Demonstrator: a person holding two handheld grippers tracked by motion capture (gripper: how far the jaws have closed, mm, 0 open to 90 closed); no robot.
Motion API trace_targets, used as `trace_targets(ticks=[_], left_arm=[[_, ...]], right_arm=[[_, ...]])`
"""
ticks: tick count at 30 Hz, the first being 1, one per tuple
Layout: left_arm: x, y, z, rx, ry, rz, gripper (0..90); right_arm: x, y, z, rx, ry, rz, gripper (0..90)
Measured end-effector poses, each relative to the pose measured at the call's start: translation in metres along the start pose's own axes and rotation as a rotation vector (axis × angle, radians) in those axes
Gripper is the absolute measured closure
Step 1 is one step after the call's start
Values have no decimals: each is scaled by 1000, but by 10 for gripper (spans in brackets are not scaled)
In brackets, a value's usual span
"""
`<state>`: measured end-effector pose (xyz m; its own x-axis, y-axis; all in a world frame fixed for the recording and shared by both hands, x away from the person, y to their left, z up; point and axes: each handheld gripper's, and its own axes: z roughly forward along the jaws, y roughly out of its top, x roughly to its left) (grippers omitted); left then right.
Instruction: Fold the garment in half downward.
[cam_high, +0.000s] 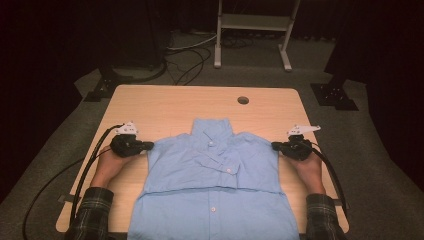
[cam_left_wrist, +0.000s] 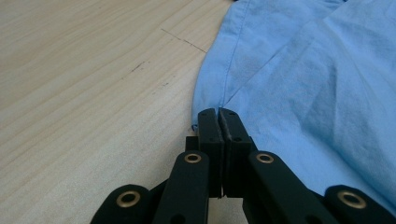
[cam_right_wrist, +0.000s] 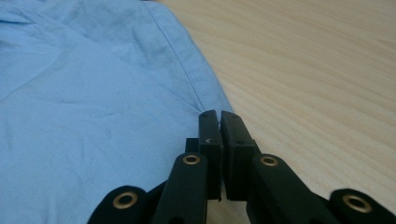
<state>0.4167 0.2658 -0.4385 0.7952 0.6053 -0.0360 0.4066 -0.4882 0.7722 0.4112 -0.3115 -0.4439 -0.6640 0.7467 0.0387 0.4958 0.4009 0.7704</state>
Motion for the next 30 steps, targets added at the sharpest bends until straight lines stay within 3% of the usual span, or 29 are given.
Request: trace_targets(ticks=[8,10,15,18,20,26,30], left_arm=[[4,5,-4,-14,51,-31,892],[7,8,-5,8,56,-45,892],[13,22,-5,19,94,-48,892],[15,30,-7,-2,118,-42,892],[18,34,-8,6,116,-58,892],[23,50,-10,-3,150,-44,892],[30,58,-12,-9,162,-56,892]], right_arm=[[-1,3,2,1,-22,-2,877],[-2,7,2,-5,-30,-10,877],[-2,19,2,-12,-51,-17,877],[-4,27,-1,-20,-62,-18,877],[-4,32,-3,-26,-71,-23,877],[-6,49,-4,-27,-90,-36,878],[-8,58,-3,-33,-100,-30,878]])
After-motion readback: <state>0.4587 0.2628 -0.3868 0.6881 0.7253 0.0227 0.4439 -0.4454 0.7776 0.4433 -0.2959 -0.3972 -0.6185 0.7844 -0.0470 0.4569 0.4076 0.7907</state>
